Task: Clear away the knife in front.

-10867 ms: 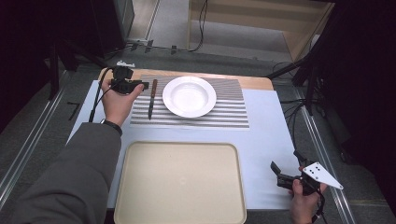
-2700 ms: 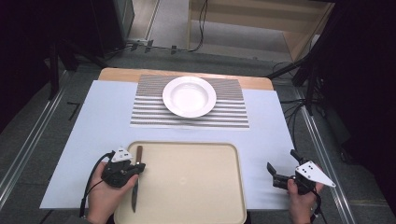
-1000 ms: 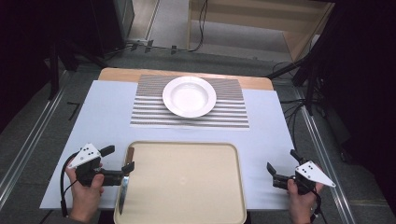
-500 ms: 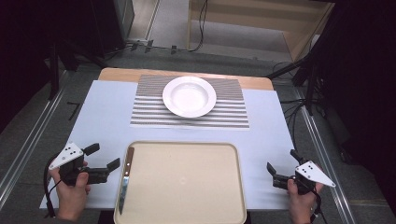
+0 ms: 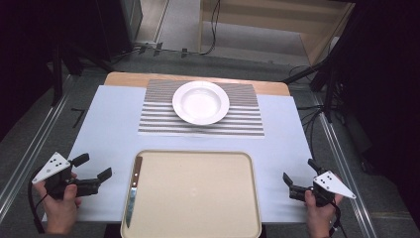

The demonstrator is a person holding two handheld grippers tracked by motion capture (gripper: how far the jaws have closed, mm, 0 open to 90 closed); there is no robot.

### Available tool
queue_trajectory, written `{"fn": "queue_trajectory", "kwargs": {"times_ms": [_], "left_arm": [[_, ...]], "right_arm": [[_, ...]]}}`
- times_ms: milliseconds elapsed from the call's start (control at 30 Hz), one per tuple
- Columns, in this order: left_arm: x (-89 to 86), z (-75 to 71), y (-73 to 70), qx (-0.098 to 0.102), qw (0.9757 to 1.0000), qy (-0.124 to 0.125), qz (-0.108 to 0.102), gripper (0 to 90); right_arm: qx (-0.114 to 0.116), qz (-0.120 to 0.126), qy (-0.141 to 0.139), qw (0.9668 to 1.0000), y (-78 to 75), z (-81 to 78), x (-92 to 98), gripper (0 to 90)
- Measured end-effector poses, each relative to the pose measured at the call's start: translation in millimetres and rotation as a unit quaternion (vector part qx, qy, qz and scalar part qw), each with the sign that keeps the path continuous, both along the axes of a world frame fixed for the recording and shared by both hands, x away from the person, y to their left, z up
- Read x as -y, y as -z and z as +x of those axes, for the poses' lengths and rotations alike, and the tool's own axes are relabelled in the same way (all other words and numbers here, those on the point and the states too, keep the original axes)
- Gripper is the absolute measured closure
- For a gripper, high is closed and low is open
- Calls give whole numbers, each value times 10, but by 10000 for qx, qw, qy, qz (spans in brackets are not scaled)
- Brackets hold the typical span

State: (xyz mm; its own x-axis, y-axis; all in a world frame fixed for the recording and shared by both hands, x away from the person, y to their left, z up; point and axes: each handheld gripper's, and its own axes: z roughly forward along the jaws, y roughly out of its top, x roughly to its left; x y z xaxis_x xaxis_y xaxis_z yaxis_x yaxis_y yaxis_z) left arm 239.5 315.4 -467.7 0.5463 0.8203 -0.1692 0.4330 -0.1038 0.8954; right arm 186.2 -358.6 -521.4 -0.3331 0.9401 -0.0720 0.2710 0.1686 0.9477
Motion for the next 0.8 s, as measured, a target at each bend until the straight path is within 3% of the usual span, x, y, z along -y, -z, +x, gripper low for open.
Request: {"fn": "queue_trajectory", "kwargs": {"times_ms": [400, 800], "left_arm": [[-224, -20, 71, -4, 9998, -96, 149, 0], [-451, -46, 116, -11, 9994, -338, 73, 0]], "right_arm": [[-6, -1, 8, 10000, 0, 1, -1, 0], [-8, -4, 12, 10000, 1, 2, 0, 0]]}}
